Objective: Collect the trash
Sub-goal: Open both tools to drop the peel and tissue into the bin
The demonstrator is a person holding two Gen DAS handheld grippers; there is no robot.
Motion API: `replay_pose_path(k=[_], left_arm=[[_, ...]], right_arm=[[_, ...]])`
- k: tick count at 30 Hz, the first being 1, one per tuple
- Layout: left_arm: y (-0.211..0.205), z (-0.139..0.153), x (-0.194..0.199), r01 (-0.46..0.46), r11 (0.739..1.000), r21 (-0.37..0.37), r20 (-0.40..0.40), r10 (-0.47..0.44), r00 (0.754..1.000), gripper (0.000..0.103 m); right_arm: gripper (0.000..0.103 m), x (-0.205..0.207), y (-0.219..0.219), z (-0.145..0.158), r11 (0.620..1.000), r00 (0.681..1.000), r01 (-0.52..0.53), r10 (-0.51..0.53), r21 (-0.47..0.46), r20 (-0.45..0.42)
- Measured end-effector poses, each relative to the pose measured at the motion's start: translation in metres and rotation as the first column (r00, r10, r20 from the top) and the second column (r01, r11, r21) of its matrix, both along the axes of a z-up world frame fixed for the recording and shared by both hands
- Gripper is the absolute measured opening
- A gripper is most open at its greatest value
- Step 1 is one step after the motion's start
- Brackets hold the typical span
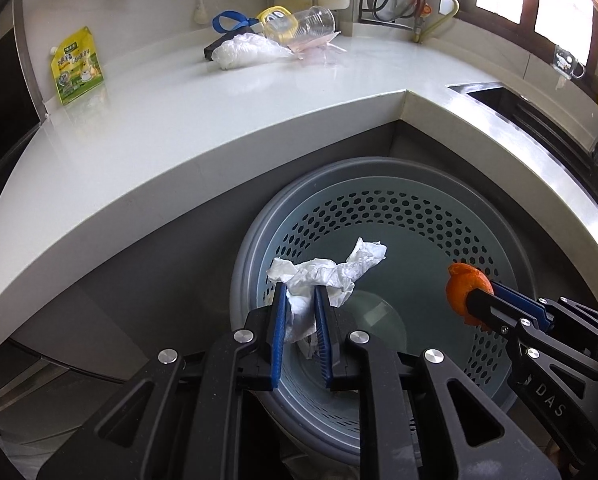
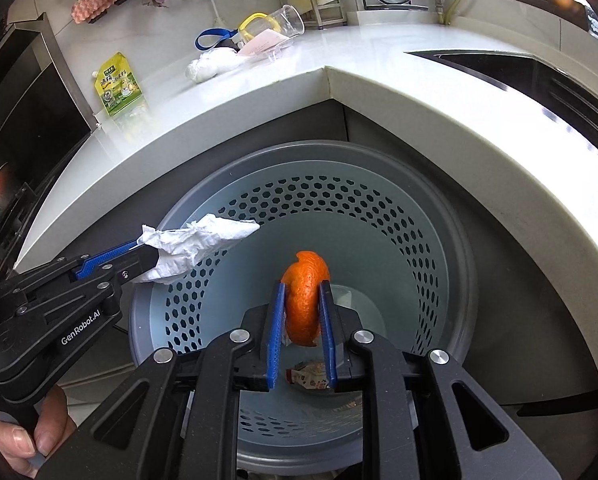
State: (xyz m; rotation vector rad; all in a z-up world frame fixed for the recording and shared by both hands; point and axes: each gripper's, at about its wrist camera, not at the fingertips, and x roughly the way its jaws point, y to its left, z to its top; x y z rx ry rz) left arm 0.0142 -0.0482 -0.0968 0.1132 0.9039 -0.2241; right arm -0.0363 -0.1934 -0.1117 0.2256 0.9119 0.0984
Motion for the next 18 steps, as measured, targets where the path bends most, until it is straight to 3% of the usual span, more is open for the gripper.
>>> replay_pose_path(k=[4, 12, 18], left_arm=[[0.001, 0.000, -0.001, -0.007, 1.000, 0.000, 0.002, 0.007, 1.000, 0.022], [0.003, 0.001, -0.002, -0.021, 1.000, 0.003, 0.014, 0.021, 1.000, 0.044], [0.003, 0.003, -0.004, -0.022, 1.000, 0.007, 0.023, 0.022, 1.000, 0.049]], right_arm=[[0.020, -0.001, -0.002, 0.001, 1.000, 1.000, 0.009, -0.009, 0.000, 0.006], [0.033, -0.004, -0.009, 0.003, 0.999, 0.999, 0.032, -0.032, 0.001, 0.022], [0.039, -0.005, -0.010, 0.004, 0.999, 0.999, 0.037, -0.037, 0.001, 0.028]])
